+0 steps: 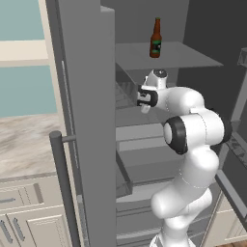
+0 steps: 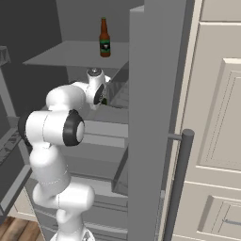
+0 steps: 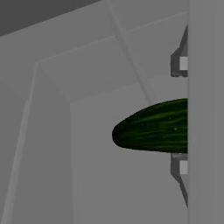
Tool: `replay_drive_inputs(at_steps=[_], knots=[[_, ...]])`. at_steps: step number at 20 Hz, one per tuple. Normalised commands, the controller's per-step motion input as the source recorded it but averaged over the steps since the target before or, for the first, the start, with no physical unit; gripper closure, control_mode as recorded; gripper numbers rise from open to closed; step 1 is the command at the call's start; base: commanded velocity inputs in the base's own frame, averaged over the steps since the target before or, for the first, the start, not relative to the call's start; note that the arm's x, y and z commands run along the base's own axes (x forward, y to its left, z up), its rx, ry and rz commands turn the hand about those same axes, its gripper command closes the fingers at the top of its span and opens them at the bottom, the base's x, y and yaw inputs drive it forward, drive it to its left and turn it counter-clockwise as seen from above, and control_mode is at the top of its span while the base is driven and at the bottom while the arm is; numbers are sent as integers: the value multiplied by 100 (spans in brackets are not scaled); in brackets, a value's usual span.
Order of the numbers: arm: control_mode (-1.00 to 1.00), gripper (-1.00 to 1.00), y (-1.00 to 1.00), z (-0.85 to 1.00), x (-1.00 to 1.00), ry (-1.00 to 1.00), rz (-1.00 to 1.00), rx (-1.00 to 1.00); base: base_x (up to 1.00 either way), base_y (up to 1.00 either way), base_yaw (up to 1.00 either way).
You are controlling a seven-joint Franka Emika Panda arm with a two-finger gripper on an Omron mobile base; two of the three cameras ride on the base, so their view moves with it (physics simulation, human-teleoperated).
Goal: Place the beer on the top shelf of the fridge to keep it out of children's reach, and place the cucumber and squash on lower shelves for easy access.
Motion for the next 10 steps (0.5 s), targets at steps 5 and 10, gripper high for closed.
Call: replay_drive_inputs(at_steps=[5,10], knots=[[-100,-100,0,-35,5,-3,0,0,0,0,0],[-100,-100,0,-23,-13,-7,1,0,0,0,0]])
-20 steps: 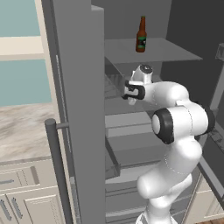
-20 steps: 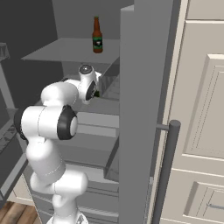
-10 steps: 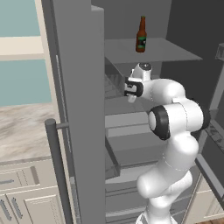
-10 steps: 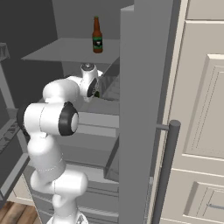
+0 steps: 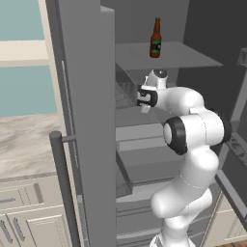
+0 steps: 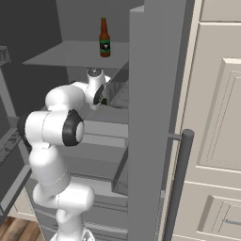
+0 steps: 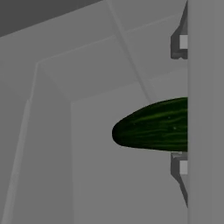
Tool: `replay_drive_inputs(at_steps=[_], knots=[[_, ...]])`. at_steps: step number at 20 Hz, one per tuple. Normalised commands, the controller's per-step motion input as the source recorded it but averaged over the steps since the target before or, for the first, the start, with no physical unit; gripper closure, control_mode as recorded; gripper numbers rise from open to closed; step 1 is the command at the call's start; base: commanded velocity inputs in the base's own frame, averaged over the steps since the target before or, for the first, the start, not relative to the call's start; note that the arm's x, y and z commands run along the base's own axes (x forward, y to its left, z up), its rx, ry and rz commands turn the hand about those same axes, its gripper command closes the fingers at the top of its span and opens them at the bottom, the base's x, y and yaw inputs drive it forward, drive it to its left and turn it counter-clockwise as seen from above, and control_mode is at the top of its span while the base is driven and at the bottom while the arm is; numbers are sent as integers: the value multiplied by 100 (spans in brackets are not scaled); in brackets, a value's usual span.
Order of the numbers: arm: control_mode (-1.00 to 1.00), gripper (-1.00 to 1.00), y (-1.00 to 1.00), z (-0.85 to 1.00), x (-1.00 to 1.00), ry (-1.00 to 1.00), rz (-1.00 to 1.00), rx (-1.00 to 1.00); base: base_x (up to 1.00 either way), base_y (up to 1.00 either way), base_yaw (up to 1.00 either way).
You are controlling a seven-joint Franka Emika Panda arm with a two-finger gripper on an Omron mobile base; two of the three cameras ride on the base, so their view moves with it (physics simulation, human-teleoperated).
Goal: Place the beer on the top shelf of the fridge to keep it out of children's reach, and place the cucumber and squash on lower shelves for easy access.
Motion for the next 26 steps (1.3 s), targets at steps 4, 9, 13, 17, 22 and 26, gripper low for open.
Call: replay_drive_inputs(at_steps=[4,9,13,17,22,26], knots=[[-100,-100,0,-8,-45,-11,2,0,0,0,0],[-100,-100,0,0,-41,-11,3,0,0,0,0],[-100,-100,0,0,-17,-16,2,0,0,0,0],[-100,-100,0,7,-24,-11,0,0,0,0,0],[-100,-100,0,34,-48,-2,0,0,0,0,0],[-100,-100,0,48,-60,0,0,-1,0,0,0]])
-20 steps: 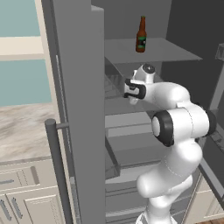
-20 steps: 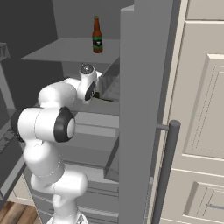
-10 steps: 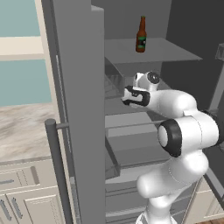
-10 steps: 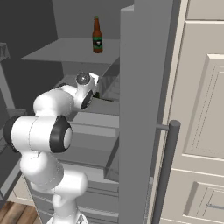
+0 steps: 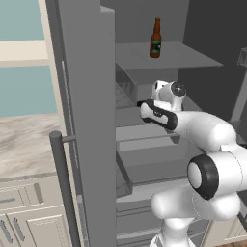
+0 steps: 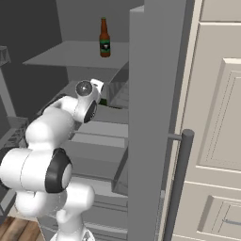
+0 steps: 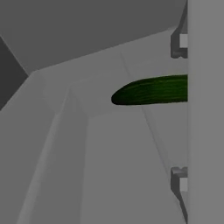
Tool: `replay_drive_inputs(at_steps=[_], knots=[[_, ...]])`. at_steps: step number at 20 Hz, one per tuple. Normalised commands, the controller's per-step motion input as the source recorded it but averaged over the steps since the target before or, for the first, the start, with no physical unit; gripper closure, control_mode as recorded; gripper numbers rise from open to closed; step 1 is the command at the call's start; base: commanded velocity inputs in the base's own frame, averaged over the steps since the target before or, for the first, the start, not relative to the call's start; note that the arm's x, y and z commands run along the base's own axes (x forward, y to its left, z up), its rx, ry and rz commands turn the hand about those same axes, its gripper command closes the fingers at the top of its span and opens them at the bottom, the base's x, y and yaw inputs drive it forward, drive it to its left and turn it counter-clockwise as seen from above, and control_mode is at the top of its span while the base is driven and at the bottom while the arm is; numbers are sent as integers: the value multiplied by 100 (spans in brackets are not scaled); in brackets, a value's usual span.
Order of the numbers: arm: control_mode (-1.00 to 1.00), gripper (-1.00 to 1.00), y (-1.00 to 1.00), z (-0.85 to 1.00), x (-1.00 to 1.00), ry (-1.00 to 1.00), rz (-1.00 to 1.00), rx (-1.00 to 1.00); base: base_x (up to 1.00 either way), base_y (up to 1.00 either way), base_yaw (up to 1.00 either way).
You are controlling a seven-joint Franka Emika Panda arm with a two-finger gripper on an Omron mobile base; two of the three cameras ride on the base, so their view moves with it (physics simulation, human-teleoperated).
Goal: Place the beer on the top shelf of the fridge to keep it out of children's reach, and place the cucumber and squash on lower shelves for easy access.
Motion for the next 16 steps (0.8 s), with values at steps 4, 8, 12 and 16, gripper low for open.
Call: replay_drive_inputs(at_steps=[4,8,12,16], knots=[[-100,-100,0,41,-74,0,0,-4,0,0,0],[-100,-100,0,7,-82,0,0,-7,0,0,0],[-100,-100,0,0,-78,0,1,-8,0,0,0],[-100,-100,0,5,-81,0,1,-6,0,0,0]])
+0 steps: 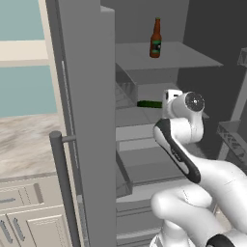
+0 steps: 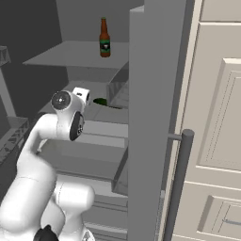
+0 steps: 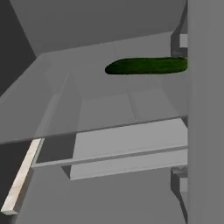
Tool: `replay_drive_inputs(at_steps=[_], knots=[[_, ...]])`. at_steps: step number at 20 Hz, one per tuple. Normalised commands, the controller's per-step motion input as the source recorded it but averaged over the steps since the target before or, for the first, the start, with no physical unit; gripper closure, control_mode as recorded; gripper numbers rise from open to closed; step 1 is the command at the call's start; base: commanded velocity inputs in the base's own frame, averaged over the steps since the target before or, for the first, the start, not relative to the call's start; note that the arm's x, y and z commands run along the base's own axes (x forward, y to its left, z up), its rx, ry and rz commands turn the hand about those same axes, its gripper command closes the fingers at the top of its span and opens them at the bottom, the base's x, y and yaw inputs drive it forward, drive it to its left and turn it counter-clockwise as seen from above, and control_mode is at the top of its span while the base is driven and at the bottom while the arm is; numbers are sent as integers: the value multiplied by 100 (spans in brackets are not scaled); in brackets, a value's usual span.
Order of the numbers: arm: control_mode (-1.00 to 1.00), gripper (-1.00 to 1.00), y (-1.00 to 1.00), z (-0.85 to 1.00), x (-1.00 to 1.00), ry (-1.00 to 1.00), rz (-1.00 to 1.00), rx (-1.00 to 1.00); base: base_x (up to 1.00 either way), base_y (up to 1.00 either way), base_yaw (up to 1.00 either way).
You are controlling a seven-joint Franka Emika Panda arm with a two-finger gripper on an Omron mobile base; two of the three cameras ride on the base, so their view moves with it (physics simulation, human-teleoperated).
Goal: Place the beer on the top shelf of the fridge to keep it out of children's reach, and place the cucumber and squash on lower shelves for easy access.
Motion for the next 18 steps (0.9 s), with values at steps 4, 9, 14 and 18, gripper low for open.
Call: replay_drive_inputs(at_steps=[4,9,14,18], knots=[[-100,-100,0,20,-78,0,0,-3,0,0,0],[-100,-100,0,22,-64,0,0,-3,0,0,0],[-100,-100,0,16,-51,0,0,-4,0,0,0],[-100,-100,0,12,-59,0,0,-2,0,0,0]])
